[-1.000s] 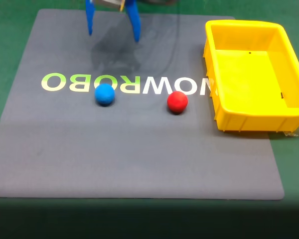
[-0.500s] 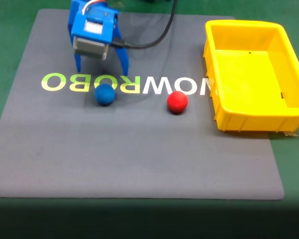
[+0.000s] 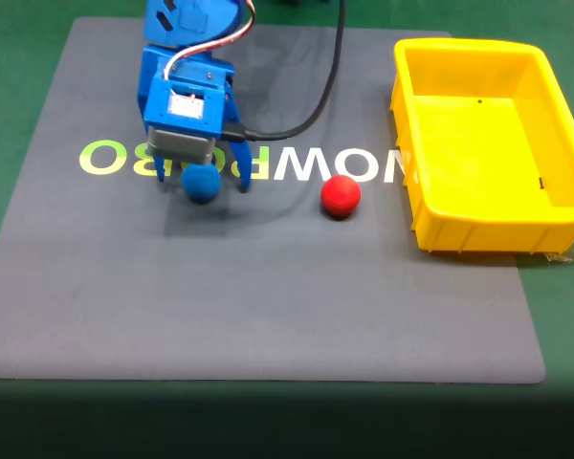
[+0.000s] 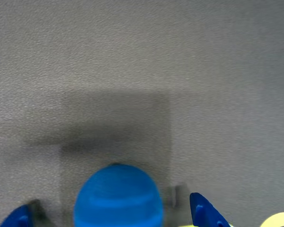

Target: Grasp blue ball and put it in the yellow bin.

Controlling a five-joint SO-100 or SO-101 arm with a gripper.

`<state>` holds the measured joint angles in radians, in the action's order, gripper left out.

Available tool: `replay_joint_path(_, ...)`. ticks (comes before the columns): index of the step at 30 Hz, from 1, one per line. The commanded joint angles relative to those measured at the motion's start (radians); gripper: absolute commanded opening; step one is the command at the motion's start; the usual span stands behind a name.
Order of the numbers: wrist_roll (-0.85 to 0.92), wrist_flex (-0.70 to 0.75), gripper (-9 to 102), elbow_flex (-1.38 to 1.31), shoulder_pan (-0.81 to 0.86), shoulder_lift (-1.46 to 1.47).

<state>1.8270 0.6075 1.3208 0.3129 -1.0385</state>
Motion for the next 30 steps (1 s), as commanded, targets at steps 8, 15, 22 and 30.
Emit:
replay_joint_path(8, -0.015, -0.020, 32, -0.092, -0.012, 0.018)
replay_joint_path(15, -0.023, -0.020, 7, -0.098, -0.011, 0.032)
replay_joint_path(22, -0.040, -0.008, 0, -0.098, -0.025, 0.021)
replay_joint_path(30, -0.063, -0.034, 0, -0.098, -0.049, -0.103)
